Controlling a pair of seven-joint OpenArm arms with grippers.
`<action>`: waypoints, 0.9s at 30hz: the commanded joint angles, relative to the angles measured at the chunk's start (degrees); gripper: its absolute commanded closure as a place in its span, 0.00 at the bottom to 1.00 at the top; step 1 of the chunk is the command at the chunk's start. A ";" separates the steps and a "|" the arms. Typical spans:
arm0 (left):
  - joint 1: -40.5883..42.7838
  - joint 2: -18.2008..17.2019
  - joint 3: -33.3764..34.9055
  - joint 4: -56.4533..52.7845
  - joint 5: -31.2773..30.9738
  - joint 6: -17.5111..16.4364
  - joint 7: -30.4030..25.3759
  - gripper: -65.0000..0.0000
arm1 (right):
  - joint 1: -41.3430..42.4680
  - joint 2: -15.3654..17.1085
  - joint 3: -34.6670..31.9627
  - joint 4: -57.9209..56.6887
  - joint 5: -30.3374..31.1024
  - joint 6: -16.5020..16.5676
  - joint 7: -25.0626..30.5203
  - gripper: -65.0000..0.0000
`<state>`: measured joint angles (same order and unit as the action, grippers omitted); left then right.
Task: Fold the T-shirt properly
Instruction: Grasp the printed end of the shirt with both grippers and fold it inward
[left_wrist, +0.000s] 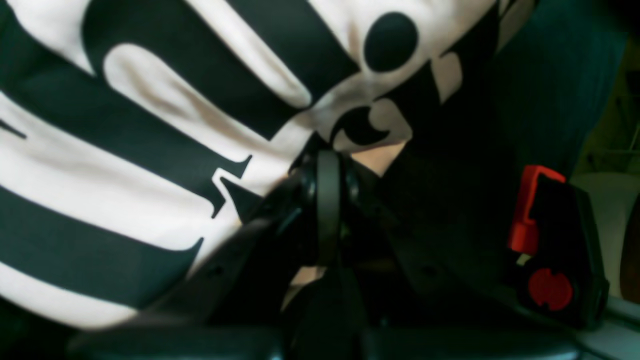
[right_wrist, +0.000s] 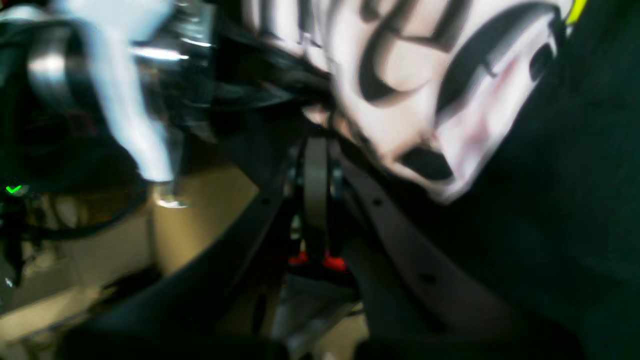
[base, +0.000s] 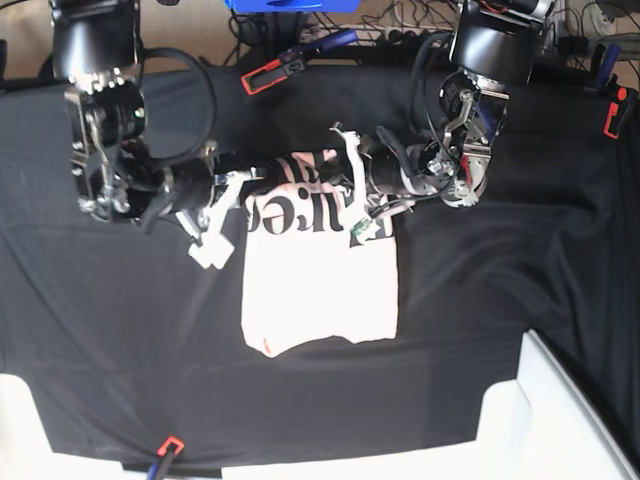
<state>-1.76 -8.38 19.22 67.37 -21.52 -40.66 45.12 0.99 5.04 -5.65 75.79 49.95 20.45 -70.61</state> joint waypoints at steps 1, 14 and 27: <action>-0.04 -0.89 0.34 -0.08 2.49 0.66 1.69 1.00 | 1.60 0.28 0.07 -1.37 1.08 -0.01 1.73 1.00; 0.66 -3.79 -0.10 -1.04 2.49 0.66 1.16 1.00 | 2.83 7.75 0.33 -13.94 0.99 4.30 11.66 1.00; 0.75 -3.27 -0.10 -1.22 2.22 0.66 1.43 1.00 | 2.48 3.27 0.77 2.58 0.90 4.30 0.24 1.00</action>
<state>-1.15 -10.85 19.22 66.46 -23.62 -41.25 42.74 2.55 7.86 -5.13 77.62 49.76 24.64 -70.63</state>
